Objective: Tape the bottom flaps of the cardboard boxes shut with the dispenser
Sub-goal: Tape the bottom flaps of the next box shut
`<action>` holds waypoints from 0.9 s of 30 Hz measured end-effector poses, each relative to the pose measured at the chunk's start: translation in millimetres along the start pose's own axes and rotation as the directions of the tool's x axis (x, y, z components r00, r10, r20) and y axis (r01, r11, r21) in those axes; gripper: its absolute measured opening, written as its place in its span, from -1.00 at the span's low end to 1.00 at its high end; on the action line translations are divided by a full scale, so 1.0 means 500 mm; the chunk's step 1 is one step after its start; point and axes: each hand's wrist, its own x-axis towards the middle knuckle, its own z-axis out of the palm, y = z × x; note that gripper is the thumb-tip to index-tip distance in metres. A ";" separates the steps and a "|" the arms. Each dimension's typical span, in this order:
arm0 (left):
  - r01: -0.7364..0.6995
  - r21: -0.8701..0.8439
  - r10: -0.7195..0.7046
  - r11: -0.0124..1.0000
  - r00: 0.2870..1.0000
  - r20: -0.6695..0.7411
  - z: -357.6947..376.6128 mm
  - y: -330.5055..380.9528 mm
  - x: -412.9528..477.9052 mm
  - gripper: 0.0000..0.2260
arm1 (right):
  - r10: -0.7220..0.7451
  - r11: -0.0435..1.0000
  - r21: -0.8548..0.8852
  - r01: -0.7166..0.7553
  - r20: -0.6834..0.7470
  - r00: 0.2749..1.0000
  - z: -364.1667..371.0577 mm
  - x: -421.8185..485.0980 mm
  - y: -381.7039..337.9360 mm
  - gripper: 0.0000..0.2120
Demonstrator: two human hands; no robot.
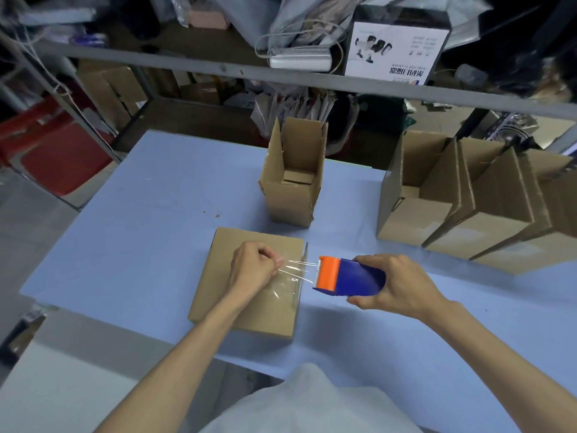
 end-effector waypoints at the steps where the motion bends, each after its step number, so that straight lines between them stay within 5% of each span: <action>1: 0.003 -0.008 -0.003 1.000 1.000 0.001 0.002 0.001 0.000 -0.79 | 0.000 1.000 -0.013 0.000 -0.001 1.000 0.000 0.002 0.001 -0.42; 16: -0.041 0.025 0.040 0.999 0.998 0.049 0.018 -0.012 -0.004 -0.92 | 0.066 0.989 -0.138 -0.059 0.041 0.997 0.026 0.044 0.013 -0.34; 27: -0.252 0.359 0.235 0.899 0.968 0.090 0.034 -0.004 0.008 -0.88 | 0.076 0.980 -0.188 -0.062 0.066 0.995 0.041 0.050 0.018 -0.36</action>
